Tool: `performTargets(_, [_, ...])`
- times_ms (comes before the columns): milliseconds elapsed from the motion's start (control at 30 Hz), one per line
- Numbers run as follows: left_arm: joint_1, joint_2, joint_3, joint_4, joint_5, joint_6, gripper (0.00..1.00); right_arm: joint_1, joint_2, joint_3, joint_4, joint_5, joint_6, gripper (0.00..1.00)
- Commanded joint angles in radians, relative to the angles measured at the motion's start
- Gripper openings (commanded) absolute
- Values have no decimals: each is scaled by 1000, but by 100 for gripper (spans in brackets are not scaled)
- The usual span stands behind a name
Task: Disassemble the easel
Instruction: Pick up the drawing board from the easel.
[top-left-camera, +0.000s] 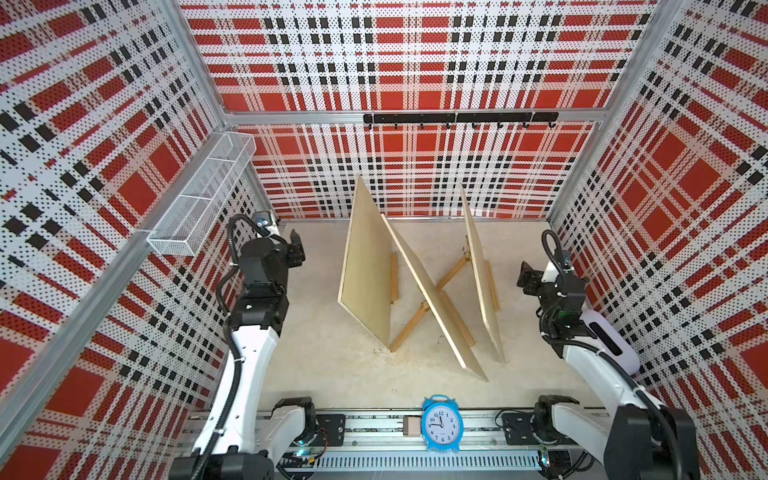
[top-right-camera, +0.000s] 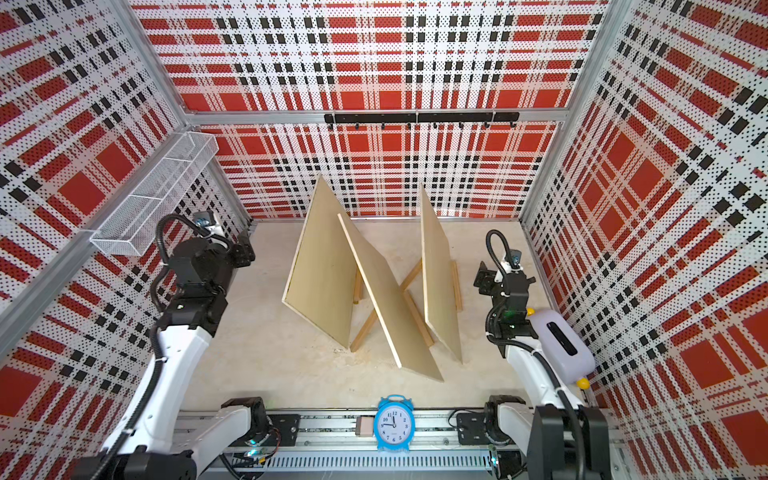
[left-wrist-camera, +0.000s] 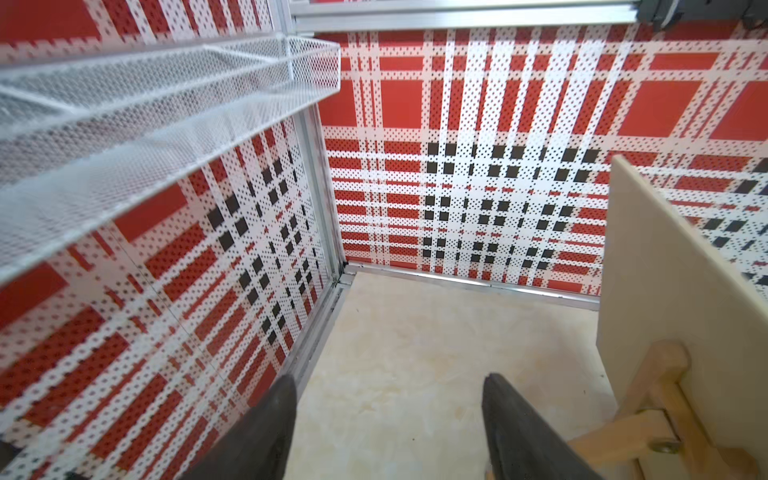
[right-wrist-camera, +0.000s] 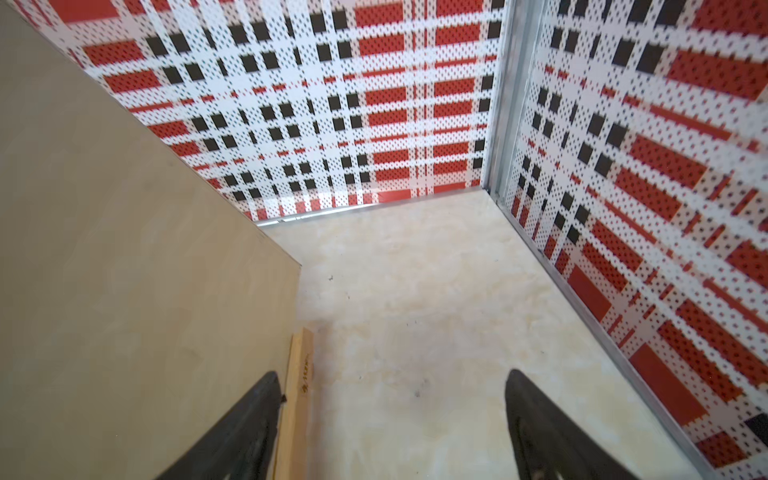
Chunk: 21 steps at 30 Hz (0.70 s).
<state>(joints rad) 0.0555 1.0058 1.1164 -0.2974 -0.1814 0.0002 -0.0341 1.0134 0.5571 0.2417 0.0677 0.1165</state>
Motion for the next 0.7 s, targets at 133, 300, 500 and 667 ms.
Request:
performTargets(133, [-47, 12, 318, -546, -16, -102, 82, -5, -59, 294, -489, -232, 127, 91])
performTargets(300, [-106, 74, 504, -750, -60, -217, 90, -3, 90, 607, -807, -381, 143, 83])
performTargets(500, [-135, 161, 625, -880, 105, -345, 100, 38, 211, 868, -1051, -427, 143, 81])
performTargets(667, [-210, 262, 719, -951, 123, -381, 98, 99, 265, 972, -1159, -413, 131, 83])
